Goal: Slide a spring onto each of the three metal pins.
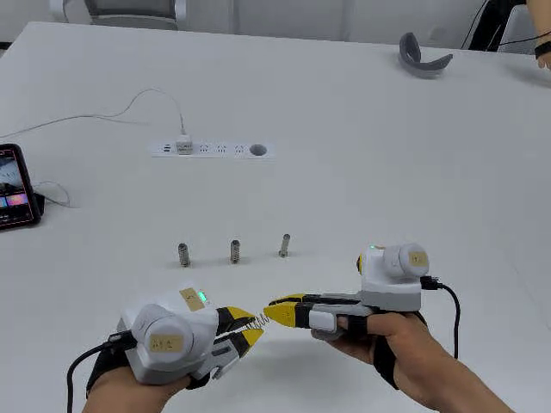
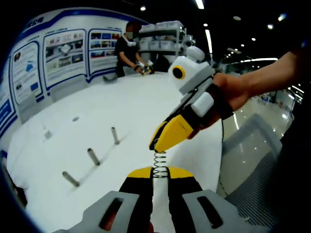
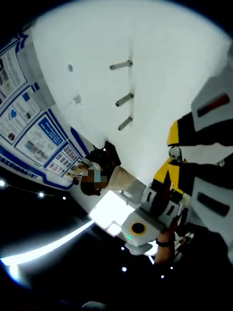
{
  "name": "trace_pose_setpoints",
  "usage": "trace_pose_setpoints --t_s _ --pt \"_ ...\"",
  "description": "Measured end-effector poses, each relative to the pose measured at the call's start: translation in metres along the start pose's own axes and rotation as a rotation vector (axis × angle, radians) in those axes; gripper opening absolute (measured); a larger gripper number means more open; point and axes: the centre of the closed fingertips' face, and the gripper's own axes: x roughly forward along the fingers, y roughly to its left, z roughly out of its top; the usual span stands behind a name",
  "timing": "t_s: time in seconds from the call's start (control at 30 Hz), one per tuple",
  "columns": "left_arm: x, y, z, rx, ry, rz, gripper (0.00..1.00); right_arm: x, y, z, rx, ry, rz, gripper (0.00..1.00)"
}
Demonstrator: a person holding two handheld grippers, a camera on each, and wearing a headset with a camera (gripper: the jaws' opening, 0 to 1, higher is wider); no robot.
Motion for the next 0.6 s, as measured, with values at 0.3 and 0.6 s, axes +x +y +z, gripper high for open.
trace_pose_setpoints --t_s 0.3,0.6 --pt "0.004 0.007 0.016 0.023 -0.012 -0.025 0.10 -0.006 0.006 0.020 -0.080 0.021 0.010 0.13" --pt "0.003 0.013 0.035 0.031 -0.045 -0.062 0.09 -0.008 0.020 0.039 -0.293 0.147 0.025 0.13"
